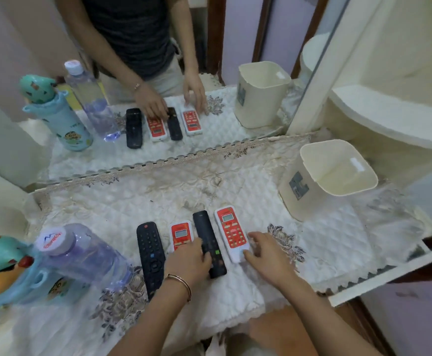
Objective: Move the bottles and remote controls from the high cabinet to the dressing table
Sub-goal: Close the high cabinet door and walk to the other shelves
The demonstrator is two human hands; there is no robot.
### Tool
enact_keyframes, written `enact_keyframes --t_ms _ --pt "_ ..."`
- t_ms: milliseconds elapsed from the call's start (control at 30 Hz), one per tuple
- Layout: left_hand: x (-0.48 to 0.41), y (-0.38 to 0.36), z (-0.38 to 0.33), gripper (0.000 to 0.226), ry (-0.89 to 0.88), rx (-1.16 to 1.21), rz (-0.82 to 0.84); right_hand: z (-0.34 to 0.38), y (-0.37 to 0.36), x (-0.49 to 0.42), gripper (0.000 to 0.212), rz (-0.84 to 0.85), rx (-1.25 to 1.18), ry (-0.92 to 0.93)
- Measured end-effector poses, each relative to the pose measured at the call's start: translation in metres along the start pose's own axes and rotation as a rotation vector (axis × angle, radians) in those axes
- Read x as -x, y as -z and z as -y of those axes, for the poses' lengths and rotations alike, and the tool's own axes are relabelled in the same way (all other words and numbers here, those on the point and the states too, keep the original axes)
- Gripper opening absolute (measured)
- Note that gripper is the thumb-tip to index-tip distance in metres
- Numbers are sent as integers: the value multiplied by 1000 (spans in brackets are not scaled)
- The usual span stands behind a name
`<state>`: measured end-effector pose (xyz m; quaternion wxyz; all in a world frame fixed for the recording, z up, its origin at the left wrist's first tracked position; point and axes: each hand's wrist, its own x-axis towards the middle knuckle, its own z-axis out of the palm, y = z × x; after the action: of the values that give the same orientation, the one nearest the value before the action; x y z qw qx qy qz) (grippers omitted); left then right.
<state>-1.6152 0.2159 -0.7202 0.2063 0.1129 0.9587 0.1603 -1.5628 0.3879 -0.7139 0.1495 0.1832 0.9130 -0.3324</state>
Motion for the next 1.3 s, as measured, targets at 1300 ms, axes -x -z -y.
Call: enact_keyframes --t_ms 1300 --pt "312 -298 -195 25 -842 -598 977 -212 -281 621 34 -1034 -1590 -1576"
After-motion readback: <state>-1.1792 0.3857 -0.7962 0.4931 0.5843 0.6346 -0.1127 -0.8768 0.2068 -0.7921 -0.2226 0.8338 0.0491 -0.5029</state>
